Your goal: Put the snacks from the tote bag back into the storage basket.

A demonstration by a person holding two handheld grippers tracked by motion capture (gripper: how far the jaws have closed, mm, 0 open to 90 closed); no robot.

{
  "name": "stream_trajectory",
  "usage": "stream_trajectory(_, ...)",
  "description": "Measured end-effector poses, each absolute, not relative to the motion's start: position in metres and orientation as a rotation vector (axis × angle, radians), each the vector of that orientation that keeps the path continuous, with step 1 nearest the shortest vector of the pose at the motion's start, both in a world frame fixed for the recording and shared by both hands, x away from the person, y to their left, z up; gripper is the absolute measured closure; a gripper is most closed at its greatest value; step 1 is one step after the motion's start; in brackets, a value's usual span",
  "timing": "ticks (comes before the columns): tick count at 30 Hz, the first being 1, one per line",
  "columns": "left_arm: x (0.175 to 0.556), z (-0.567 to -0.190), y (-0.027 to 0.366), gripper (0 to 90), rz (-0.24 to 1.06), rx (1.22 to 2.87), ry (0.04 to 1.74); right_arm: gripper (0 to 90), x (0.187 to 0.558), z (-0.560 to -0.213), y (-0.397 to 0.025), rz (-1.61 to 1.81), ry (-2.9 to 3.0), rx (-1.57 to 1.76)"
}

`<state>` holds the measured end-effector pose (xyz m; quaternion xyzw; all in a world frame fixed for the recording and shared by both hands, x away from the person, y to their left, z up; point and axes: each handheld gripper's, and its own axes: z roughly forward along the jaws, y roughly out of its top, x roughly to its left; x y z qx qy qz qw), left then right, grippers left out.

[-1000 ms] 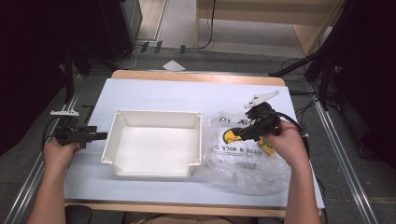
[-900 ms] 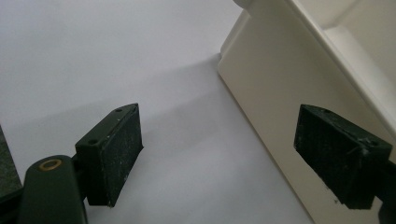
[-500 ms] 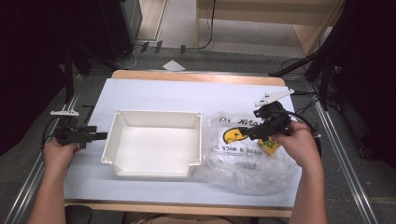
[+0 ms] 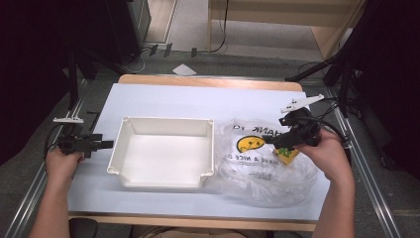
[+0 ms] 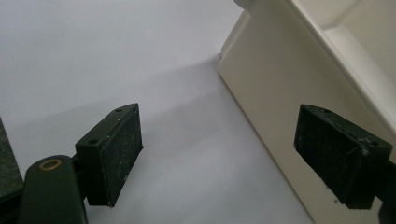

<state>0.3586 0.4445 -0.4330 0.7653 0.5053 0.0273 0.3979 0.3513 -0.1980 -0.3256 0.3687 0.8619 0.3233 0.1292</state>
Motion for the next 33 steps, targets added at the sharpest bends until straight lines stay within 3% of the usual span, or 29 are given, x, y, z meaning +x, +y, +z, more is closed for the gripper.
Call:
stream_trajectory(27,0.363,-0.433,0.442,16.1,0.069,1.942,1.274,16.2,0.367,-0.361,-0.239,0.793,2.561,1.293)
stream_trajectory(33,0.364,-0.434,0.442,16.2,0.065,1.943,1.276,22.4,0.373,-0.373,-0.248,0.768,2.558,1.326)
